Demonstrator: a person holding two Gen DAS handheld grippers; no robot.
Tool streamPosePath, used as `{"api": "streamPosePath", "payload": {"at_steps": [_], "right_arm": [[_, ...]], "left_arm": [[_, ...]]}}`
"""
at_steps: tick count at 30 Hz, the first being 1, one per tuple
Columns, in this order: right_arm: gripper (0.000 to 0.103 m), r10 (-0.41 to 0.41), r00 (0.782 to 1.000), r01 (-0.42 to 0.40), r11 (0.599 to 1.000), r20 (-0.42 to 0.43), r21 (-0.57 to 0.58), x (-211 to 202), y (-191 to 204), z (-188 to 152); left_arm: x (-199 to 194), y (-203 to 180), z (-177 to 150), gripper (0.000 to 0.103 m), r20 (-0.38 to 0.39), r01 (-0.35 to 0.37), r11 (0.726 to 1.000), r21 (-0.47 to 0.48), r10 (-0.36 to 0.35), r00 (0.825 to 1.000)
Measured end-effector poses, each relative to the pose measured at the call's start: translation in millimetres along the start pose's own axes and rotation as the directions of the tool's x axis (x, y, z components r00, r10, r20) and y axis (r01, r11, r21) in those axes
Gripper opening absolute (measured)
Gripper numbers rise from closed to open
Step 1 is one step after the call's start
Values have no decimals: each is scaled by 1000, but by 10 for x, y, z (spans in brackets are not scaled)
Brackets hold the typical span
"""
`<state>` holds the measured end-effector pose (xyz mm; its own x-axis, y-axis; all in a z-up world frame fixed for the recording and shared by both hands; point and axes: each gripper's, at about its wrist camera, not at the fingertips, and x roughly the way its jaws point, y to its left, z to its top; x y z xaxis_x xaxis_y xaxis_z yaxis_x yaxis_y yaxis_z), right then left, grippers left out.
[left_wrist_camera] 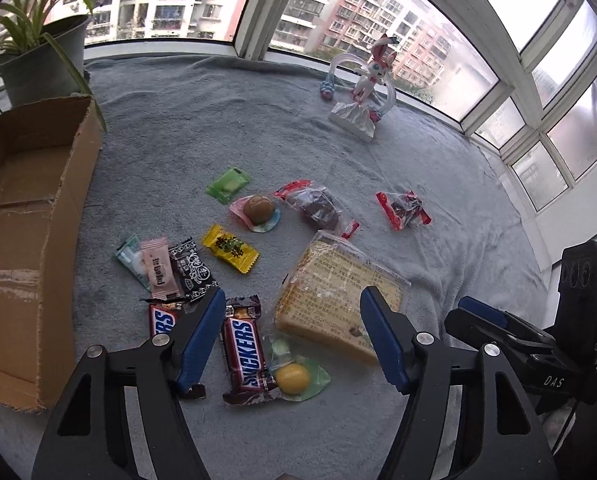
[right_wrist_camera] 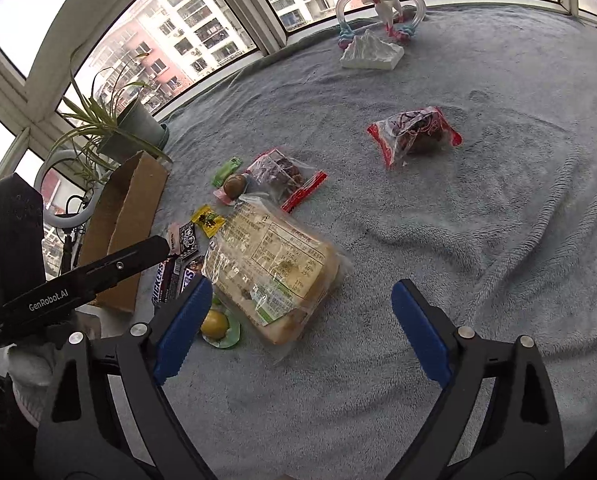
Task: Organize snacks
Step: 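Close the left and right grippers on the wrapped bread loaf together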
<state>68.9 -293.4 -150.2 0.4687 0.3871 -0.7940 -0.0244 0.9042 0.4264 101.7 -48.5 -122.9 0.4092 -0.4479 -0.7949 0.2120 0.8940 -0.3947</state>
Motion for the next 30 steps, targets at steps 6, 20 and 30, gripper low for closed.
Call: {"api": "streamPosePath", "payload": {"at_steps": [6,20,30], "right_arm": [[80,60,995,-57,998,-75,36,239,-26,-25],[58,110,982,-102,993,-151,59,500,-32,-51],[53,75,988,-75,997,-133,3,454,35,-21]], "left_arm": [[279,34,57,61,-75,56,998,-38,-58,996],[599,114,87,47,-146,90,994,-60,-98,984],[577,-38,53,43,-148,57,998,37,-51,988]]}}
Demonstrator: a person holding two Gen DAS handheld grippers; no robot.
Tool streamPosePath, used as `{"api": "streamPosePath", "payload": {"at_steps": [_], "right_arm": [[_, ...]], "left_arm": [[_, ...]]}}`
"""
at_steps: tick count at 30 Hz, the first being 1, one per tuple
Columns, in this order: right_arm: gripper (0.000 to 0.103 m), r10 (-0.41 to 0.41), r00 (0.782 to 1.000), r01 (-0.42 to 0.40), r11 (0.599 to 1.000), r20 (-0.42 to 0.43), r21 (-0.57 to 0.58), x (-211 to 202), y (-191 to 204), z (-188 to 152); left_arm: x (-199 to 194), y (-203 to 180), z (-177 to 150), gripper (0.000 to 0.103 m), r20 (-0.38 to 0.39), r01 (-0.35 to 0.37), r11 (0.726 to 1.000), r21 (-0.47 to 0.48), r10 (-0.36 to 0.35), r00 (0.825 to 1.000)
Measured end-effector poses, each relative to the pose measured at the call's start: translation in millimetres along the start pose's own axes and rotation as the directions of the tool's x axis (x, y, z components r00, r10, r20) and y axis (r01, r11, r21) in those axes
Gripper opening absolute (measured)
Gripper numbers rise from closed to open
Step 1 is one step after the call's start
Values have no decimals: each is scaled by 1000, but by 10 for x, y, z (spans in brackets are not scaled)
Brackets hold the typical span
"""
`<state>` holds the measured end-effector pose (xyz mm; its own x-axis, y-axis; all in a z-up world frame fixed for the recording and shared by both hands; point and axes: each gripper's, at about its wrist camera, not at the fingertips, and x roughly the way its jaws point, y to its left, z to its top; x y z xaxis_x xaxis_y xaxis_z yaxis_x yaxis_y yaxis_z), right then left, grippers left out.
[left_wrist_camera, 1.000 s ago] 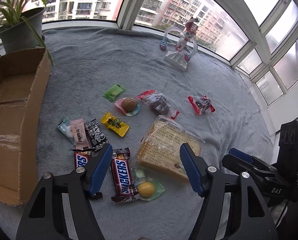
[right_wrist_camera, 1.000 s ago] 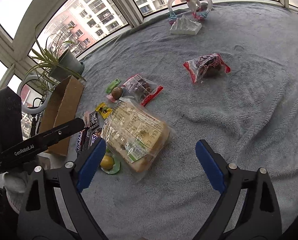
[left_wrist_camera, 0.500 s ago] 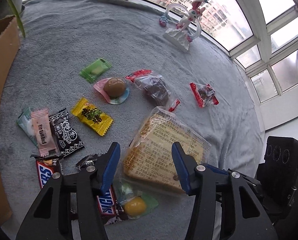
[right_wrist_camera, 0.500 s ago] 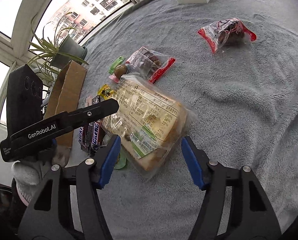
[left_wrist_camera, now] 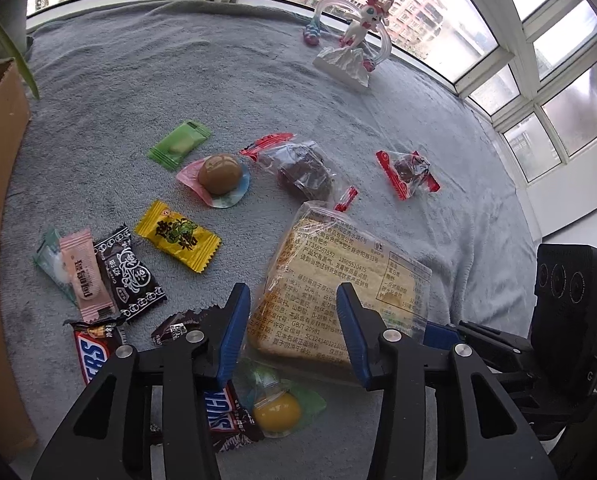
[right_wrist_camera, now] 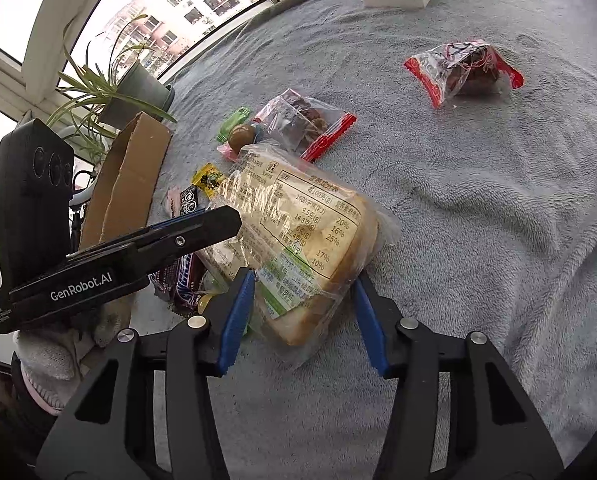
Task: Organize snacks
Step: 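Close the left and right grippers on the wrapped bread loaf together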
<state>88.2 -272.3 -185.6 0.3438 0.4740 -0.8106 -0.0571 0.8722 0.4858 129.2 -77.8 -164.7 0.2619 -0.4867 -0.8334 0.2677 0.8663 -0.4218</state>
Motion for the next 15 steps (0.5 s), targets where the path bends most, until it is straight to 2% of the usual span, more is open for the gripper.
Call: {"api": "streamPosePath", "payload": {"at_steps": [8,15], "right_arm": [[52,-23,999,24,999,26,-48,-109,100,49],[52,-14,999,19,996,48,-91,-214,246,135]], "left_arm": [[-63,-94,-62,43,10,-5,1000,28,5,1000],[-230,-84,-56,43,45,9,1000,10,-10,999]]}}
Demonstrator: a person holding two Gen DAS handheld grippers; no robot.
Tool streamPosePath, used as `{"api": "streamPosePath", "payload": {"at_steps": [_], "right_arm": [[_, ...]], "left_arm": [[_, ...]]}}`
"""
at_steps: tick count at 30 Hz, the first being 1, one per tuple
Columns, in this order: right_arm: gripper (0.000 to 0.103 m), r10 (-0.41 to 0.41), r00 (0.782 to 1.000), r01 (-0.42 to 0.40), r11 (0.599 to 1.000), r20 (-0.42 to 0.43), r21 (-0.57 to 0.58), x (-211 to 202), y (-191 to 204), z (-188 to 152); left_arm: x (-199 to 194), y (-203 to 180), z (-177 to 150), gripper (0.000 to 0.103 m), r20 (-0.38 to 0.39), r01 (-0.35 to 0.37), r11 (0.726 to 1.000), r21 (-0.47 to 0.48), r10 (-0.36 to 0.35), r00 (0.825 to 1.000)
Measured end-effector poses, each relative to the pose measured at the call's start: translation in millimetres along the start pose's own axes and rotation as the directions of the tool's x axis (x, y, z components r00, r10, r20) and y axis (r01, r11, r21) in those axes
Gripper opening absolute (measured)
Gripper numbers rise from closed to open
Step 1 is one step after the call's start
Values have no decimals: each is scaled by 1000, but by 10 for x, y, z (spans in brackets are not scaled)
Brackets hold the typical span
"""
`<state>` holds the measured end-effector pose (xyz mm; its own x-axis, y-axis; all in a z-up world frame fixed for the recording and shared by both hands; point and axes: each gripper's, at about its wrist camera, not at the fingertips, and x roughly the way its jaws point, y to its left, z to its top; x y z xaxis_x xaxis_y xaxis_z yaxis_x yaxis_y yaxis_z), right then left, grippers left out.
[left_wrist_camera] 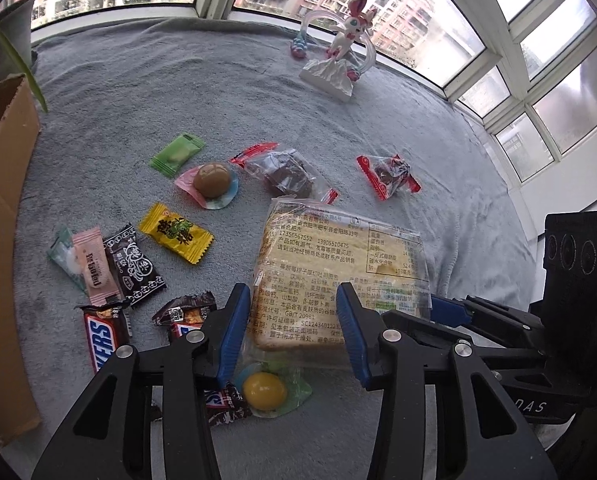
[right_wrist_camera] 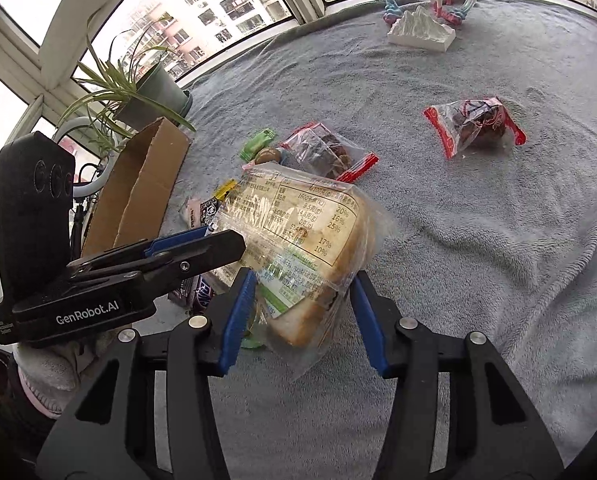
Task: Organize snacks
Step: 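Close the left and right grippers on the wrapped bread loaf together, then carry the bread loaf with both grippers into the cardboard box and release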
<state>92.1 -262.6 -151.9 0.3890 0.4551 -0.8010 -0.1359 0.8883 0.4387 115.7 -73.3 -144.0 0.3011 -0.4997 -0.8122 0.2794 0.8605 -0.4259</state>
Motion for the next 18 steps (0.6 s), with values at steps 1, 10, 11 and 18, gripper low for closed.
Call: {"api": "streamPosePath", "payload": {"at_steps": [1,10,11,18], "right_arm": [[52,3,1000,-3,1000,4,-9,-21,30,14],[52,36,999,-33,995,28,-99,-135,380,115],[52,42,999,-38,993,29,-112,-135,434,135],[52,81,997,-75,973,16,-217,-55,877,253]], "left_arm": [[-34,-1,0,43,9,-1,1000,0,1,1000],[-417,36,-40,43,104,-29,1000,-3,29,994],[-463,60,-49,43,113,-30,1000,-9,31,993],[-803,300,-114,43,189,-61,996,-65,72,979]]}}
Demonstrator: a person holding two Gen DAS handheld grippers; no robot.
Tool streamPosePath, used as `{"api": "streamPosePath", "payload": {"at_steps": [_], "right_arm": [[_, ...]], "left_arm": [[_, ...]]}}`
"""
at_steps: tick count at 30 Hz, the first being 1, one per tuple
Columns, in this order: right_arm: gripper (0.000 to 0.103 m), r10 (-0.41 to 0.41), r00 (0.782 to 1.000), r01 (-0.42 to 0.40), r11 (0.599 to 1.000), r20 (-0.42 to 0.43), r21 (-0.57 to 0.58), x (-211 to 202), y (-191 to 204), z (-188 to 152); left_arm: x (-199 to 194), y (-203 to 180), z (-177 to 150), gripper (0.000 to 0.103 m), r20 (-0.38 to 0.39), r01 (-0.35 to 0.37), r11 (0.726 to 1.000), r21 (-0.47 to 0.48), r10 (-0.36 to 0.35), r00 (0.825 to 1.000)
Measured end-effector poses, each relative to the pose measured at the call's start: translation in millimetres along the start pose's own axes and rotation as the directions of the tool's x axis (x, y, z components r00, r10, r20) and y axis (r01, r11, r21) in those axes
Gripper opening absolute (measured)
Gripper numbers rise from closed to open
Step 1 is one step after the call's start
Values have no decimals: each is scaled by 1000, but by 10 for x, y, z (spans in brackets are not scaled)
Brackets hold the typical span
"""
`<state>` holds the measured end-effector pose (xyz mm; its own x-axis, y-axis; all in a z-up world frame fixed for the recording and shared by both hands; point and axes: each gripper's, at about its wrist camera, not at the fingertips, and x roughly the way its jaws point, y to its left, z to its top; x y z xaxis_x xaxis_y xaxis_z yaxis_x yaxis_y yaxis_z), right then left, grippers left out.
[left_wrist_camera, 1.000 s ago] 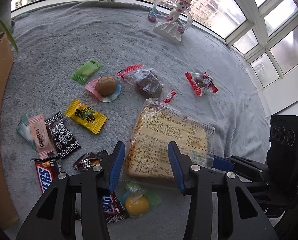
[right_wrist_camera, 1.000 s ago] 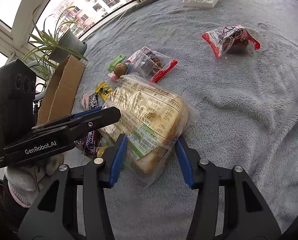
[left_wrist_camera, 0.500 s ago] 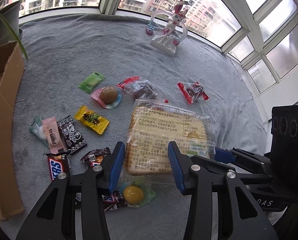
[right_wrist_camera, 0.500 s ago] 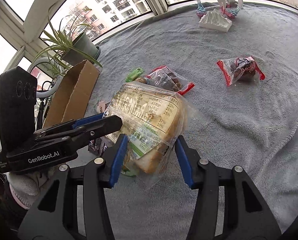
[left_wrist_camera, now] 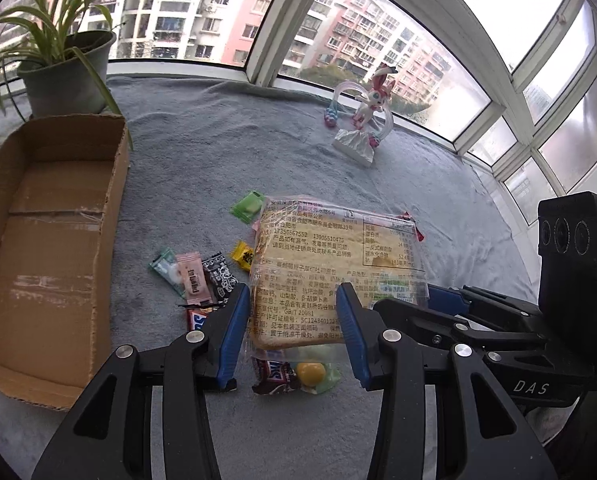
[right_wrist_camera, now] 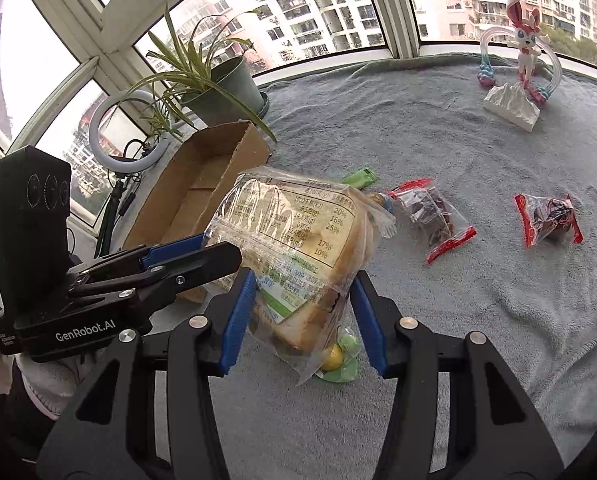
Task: Organize snacks
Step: 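Carry the bread loaf with both grippers into the cardboard box and release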
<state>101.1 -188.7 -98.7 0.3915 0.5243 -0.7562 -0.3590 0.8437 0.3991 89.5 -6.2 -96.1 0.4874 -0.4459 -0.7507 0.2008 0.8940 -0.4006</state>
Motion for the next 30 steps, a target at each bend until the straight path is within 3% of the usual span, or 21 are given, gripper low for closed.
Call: {"api": "streamPosePath", "payload": {"at_steps": [15,30], "right_arm": [[52,97,992,-111,969,-75,-222,565,1009,257],[52,152,969,-206,930,-193,-304,1233,1519,286]], "left_arm": [[-608,810,-116,43,107,-114,978,-174,133,985],[-806,1489,-278,43,105,-209,927,-312,253,962]]}}
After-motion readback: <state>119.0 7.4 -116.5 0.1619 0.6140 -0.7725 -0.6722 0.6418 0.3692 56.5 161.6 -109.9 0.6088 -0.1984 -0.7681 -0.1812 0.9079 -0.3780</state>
